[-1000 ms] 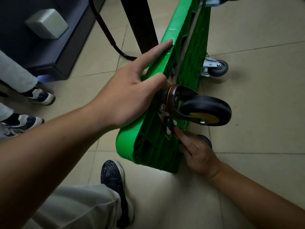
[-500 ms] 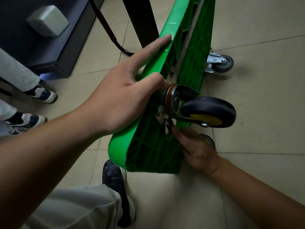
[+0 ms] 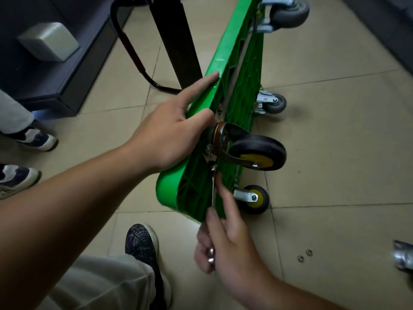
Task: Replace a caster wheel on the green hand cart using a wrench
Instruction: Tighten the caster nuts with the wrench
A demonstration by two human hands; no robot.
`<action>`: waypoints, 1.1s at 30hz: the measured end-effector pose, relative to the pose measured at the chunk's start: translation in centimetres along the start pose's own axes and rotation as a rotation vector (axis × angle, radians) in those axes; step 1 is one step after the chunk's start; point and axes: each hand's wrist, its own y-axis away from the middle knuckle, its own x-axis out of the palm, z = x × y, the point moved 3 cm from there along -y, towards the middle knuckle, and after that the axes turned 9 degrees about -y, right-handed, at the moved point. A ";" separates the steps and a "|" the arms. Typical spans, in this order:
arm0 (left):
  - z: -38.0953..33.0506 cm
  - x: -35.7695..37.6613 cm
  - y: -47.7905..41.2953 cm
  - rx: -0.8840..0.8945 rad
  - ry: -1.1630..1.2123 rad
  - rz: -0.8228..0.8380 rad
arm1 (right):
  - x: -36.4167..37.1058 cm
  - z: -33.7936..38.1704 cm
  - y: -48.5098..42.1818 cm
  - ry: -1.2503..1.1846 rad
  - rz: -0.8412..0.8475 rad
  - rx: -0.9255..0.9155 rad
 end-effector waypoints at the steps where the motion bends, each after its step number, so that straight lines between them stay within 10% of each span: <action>1: -0.1 0.0 0.0 0.001 0.009 0.003 | 0.2 0.7 0.3 -0.024 -0.037 0.001; 8: 0.0 0.2 0.0 0.001 0.052 0.042 | -3.4 -1.9 2.3 0.237 -0.215 -0.082; 15: 0.6 0.2 -0.4 0.010 0.081 0.017 | -10.3 -4.9 -4.2 0.824 -0.114 -0.580; 23: 0.7 0.2 -0.3 -0.002 0.096 0.020 | -10.5 -5.5 -8.2 0.848 0.118 -0.765; 33: 0.7 -0.2 -0.2 0.015 0.029 -0.015 | -7.8 -4.5 -4.3 0.704 0.093 -0.403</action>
